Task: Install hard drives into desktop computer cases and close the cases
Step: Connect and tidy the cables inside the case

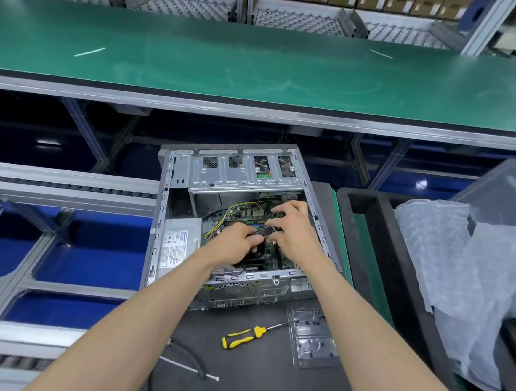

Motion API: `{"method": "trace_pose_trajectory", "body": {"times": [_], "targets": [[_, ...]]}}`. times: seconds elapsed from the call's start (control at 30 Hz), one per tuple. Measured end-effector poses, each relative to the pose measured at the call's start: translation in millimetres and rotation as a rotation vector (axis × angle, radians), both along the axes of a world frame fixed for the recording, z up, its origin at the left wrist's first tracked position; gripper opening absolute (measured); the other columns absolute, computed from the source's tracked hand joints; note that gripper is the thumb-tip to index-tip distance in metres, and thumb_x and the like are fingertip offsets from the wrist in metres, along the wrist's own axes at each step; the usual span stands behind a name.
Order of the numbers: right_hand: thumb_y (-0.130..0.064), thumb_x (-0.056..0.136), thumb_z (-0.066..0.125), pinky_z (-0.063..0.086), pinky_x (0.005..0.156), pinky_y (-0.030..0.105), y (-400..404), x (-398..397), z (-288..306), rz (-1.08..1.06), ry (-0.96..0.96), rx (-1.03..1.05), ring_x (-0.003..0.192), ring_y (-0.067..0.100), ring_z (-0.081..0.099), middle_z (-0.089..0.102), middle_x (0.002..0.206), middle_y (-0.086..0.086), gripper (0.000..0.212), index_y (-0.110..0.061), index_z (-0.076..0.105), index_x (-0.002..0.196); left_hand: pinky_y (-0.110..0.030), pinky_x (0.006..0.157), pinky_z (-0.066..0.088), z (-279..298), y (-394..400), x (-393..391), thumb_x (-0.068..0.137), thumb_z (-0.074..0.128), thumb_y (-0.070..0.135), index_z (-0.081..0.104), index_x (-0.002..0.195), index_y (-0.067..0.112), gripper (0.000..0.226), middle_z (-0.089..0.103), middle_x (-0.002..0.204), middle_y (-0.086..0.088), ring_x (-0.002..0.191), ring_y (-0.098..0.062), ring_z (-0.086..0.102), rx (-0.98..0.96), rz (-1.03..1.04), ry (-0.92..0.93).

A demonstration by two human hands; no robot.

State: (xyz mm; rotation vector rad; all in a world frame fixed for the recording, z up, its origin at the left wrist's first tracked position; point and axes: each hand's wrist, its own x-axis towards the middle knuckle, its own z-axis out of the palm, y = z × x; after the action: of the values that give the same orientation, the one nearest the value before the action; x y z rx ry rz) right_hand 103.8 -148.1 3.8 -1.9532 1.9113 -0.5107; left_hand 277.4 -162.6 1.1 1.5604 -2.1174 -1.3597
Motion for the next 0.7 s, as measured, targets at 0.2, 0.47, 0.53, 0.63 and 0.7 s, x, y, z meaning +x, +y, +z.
{"method": "trace_pose_trajectory", "body": {"times": [0.2, 0.47, 0.53, 0.63, 0.7], "targets": [[-0.020, 0.090, 0.073, 0.032, 0.115, 0.034, 5.3, -0.4, 1.3, 0.097, 0.179, -0.018, 0.146, 0.021, 0.023, 0.052, 0.144, 0.002, 0.045, -0.016, 0.063, 0.134, -0.028, 0.051, 0.034, 9.1, 7.6, -1.0, 0.106, 0.050, 0.030, 0.058, 0.076, 0.013, 0.035, 0.055, 0.061, 0.003, 0.048, -0.012, 0.044, -0.039, 0.005, 0.001], [-0.022, 0.091, 0.071, 0.034, 0.115, 0.043, 23.5, -1.1, -1.0, 0.054, 0.156, -0.107, 0.140, 0.027, 0.037, 0.055, 0.143, 0.005, 0.043, -0.014, 0.064, 0.133, -0.030, 0.055, 0.034, 10.4, 14.1, 2.5, 0.106, 0.050, 0.031, 0.055, 0.071, 0.015, 0.038, 0.058, 0.064, 0.000, 0.053, -0.014, 0.048, -0.102, -0.004, -0.006], [-0.022, 0.092, 0.070, 0.040, 0.110, 0.042, 30.4, 0.1, 2.1, 0.043, 0.130, -0.119, 0.132, 0.028, 0.048, 0.058, 0.141, 0.006, 0.041, -0.014, 0.065, 0.132, -0.030, 0.055, 0.035, 10.6, 15.2, 3.1, 0.106, 0.051, 0.030, 0.056, 0.072, 0.014, 0.038, 0.058, 0.065, 0.000, 0.054, -0.013, 0.048, -0.113, -0.008, -0.004], [-0.025, 0.094, 0.068, 0.043, 0.103, 0.041, 48.5, 8.8, 7.3, 0.057, 0.091, -0.163, 0.123, 0.028, 0.052, 0.061, 0.132, 0.008, 0.040, -0.013, 0.064, 0.132, -0.031, 0.056, 0.035, 11.7, 16.3, 3.6, 0.105, 0.052, 0.029, 0.060, 0.077, 0.009, 0.035, 0.059, 0.069, -0.005, 0.055, -0.014, 0.048, -0.130, -0.008, 0.006], [-0.020, 0.093, 0.069, 0.046, 0.095, 0.041, 69.0, 18.9, 9.7, 0.073, 0.027, -0.272, 0.112, 0.029, 0.054, 0.064, 0.118, 0.010, 0.037, -0.010, 0.066, 0.128, -0.031, 0.057, 0.034, 11.6, 16.0, 3.1, 0.105, 0.053, 0.027, 0.060, 0.075, 0.009, 0.035, 0.059, 0.068, -0.005, 0.057, -0.014, 0.047, -0.147, -0.013, -0.006]]}}
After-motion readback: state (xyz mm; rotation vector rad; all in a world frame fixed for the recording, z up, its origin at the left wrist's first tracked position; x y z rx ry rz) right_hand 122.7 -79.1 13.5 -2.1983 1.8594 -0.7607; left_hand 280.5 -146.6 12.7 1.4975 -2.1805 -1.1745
